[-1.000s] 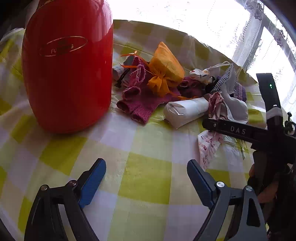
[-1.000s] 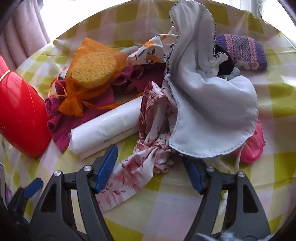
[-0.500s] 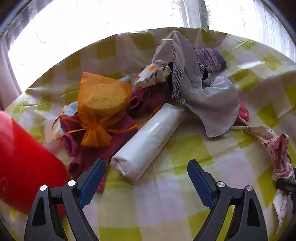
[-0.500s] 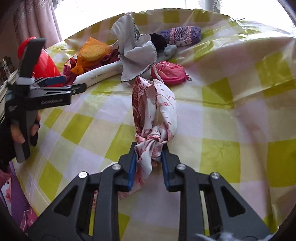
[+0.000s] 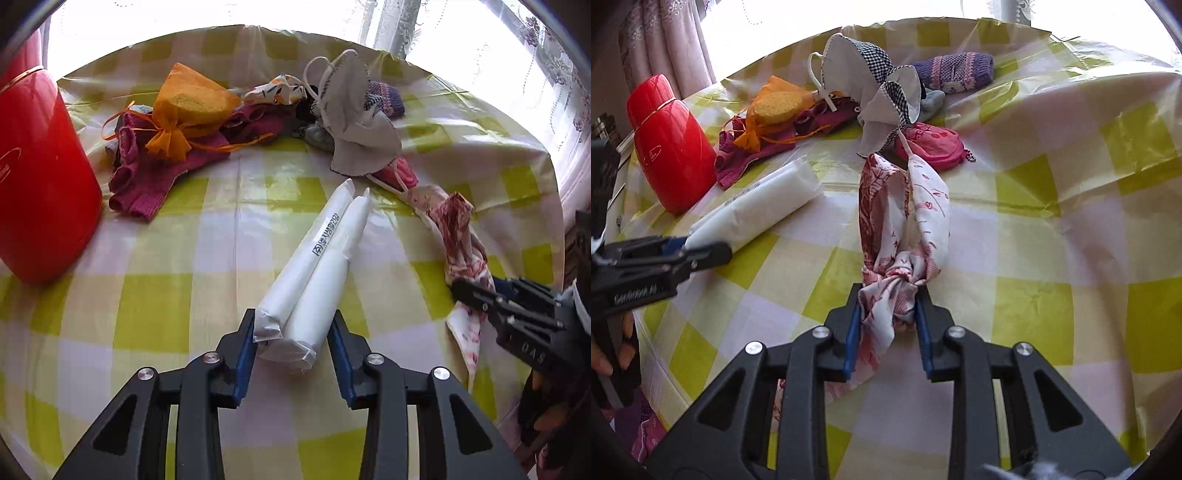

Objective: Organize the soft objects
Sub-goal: 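Lift the white pad pack and floral cloth and carry them toward the box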

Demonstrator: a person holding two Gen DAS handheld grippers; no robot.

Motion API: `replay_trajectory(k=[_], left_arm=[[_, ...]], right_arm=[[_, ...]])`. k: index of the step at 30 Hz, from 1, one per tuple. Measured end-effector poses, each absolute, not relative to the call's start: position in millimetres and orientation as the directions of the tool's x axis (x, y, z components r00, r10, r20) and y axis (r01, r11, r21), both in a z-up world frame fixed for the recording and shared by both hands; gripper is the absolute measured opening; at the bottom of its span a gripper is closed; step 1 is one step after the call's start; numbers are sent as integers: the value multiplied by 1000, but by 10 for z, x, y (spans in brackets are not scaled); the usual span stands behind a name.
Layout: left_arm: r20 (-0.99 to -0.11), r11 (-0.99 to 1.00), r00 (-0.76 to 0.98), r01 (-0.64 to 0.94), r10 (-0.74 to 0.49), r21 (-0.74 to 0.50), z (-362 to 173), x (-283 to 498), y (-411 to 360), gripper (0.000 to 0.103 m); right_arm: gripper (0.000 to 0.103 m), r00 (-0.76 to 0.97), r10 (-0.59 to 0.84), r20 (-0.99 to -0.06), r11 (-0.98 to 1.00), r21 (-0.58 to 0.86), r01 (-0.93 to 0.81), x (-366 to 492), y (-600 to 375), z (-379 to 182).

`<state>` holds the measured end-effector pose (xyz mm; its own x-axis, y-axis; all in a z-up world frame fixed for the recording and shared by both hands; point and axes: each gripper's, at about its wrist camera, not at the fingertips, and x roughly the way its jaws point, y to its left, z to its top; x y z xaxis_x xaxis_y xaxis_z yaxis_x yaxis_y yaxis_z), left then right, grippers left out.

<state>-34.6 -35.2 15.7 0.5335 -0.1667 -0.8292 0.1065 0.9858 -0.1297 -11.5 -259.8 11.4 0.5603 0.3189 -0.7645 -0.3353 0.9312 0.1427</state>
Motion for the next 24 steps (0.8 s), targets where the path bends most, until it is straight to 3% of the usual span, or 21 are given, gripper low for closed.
replay_trajectory(k=[4, 6, 7, 11, 13, 15, 17, 22, 24], left_arm=[[-824, 985, 558, 171, -101, -5, 174, -322, -512, 61], [-812, 980, 577, 197, -87, 35, 203, -204, -587, 76], [-818, 976, 569, 213, -86, 45, 189, -126, -630, 77], [-834, 964, 531, 267, -150, -3, 84, -31, -728, 75], [-817, 963, 552, 268, -169, -18, 84, -110, -728, 66], [-803, 966, 572, 257, -168, -19, 100, -252, -707, 49], [-792, 973, 588, 226, -167, -38, 113, -379, -667, 45], [-772, 983, 609, 146, -181, -115, 125, -442, -535, 43], [-764, 980, 613, 128, -201, -154, 124, -426, -473, 43]], right_arm=[[32, 561, 316, -765, 932, 139, -336, -106, -2589, 111], [32, 561, 315, -766, 932, 137, -335, -114, -2583, 116], [32, 561, 315, -766, 932, 138, -335, -116, -2582, 117], [32, 563, 306, -768, 934, 127, -335, -122, -2570, 121], [32, 564, 303, -768, 934, 122, -336, -123, -2566, 122], [32, 563, 307, -767, 933, 125, -338, -116, -2576, 123], [31, 559, 321, -764, 928, 136, -347, -115, -2584, 126], [30, 554, 353, -754, 909, 135, -395, -144, -2535, 143], [30, 592, 382, -709, 896, 129, -424, -243, -2541, 233]])
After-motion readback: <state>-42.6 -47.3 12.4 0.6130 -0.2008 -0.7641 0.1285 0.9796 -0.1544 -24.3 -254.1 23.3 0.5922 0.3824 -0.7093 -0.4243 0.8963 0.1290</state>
